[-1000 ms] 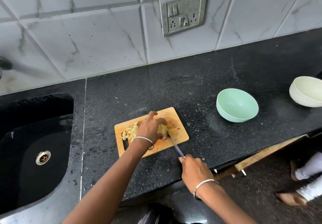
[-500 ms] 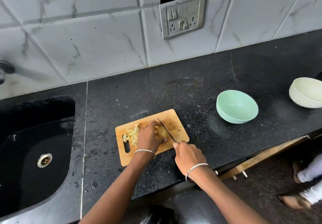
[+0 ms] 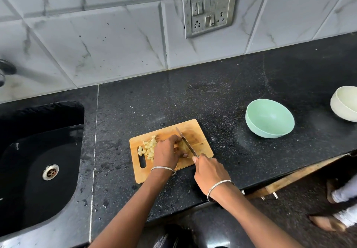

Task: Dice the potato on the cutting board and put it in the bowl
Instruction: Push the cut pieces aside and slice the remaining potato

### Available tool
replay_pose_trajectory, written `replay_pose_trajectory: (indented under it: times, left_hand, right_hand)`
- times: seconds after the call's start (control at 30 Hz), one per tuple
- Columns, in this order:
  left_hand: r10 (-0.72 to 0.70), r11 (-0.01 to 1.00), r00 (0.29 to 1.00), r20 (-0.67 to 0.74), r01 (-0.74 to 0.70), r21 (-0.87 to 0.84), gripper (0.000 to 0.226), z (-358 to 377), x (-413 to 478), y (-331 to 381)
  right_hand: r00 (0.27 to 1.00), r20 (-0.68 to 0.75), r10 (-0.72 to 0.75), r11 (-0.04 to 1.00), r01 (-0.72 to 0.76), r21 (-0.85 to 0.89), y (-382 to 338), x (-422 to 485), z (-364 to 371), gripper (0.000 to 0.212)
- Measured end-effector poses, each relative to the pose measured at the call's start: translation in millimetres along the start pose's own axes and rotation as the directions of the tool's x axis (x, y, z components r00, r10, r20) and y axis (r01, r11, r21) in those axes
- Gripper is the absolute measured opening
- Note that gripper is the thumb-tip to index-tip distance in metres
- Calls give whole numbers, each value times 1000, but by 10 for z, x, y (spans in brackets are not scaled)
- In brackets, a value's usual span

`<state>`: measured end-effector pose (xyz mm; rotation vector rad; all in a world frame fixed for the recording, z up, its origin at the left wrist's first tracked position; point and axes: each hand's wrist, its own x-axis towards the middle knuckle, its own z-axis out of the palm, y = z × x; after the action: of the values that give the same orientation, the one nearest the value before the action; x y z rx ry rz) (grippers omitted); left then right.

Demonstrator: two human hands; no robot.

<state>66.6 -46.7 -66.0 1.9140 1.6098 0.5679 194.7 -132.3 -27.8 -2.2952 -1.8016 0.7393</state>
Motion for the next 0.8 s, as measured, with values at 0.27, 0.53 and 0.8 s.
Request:
replay_pose_trajectory:
  times: [0.27,0.53,0.8]
  left_hand:
    - [6,999,999,-36,-5,31,33,15,9,-13]
    - [-41,998,999,-20,40,-52,43,22,-3,-15]
    - [-28,999,999,-18,28,-25,48,12,-1,-18]
  right_hand:
    - [995,9,97,995,-97,19,-276,271,143,21]
    - [997,-9,77,995,-78,-66,-41,1,261,30]
    - [997,-2,76,995,-76,-63,-64,129,304,27]
